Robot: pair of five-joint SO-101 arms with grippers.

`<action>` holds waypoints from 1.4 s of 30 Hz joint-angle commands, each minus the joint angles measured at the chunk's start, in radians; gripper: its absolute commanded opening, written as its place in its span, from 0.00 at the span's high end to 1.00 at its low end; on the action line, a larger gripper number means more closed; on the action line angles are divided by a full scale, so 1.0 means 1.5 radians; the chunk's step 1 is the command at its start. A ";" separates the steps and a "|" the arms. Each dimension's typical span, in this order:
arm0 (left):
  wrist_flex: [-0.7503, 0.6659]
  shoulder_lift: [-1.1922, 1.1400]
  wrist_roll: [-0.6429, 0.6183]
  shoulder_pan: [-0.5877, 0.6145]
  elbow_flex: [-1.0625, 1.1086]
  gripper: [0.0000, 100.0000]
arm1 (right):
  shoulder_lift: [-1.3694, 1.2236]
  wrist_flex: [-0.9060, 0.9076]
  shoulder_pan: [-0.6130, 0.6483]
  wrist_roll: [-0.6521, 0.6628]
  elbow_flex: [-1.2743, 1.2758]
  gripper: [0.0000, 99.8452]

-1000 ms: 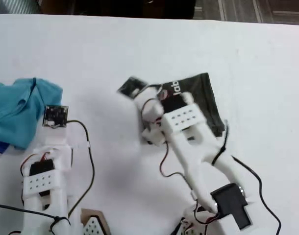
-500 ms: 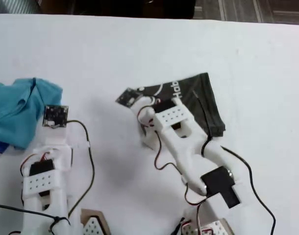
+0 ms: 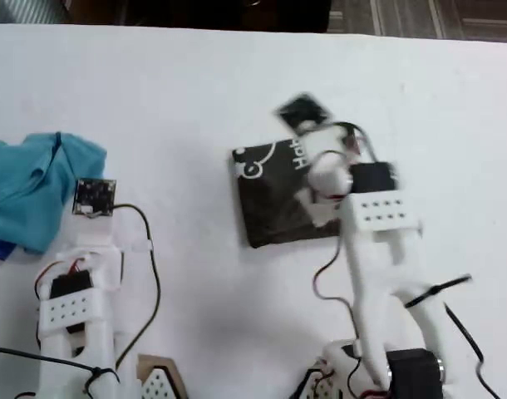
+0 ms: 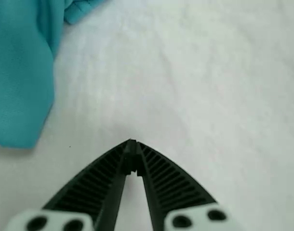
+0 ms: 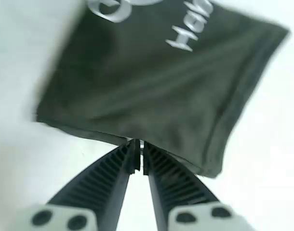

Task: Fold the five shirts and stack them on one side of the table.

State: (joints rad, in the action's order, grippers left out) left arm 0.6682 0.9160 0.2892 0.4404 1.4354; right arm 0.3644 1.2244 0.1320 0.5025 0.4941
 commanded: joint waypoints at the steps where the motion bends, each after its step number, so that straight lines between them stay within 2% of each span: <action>1: -0.011 0.010 0.001 0.003 -0.002 0.97 | -0.002 -0.124 -0.075 0.004 0.083 0.98; 4: -0.011 0.010 0.001 0.003 -0.002 0.97 | -0.041 -0.214 -0.138 0.004 0.146 0.98; 8: -0.011 0.010 0.001 0.003 -0.001 0.97 | -0.091 -0.224 -0.194 0.005 0.166 0.98; 17: -0.011 0.010 0.001 0.003 -0.001 0.97 | -0.106 -0.219 -0.187 0.006 0.157 0.98; 22: -0.011 0.010 0.001 0.003 -0.001 0.97 | -0.020 -0.148 -0.210 -0.002 0.093 0.98; 24: -0.011 0.010 0.001 0.002 -0.001 0.97 | 0.016 -0.132 -0.193 -0.026 0.083 0.98; 27: -0.011 0.010 0.001 0.002 -0.001 0.97 | 0.034 -0.132 -0.115 -0.070 0.089 0.98; 32: -0.011 0.010 0.001 0.002 -0.001 0.97 | -0.020 -0.160 0.001 -0.081 0.103 0.98; 37: -0.011 0.010 0.001 0.002 -0.001 0.97 | -0.132 -0.231 -0.018 -0.077 0.125 0.98; 42: -0.011 0.010 0.001 0.002 -0.001 0.97 | -0.178 -0.175 -0.020 -0.076 0.125 0.98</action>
State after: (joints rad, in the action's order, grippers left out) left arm 0.6682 0.9160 0.2892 0.4404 1.4385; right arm 0.1097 0.9160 0.1135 0.3890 0.6843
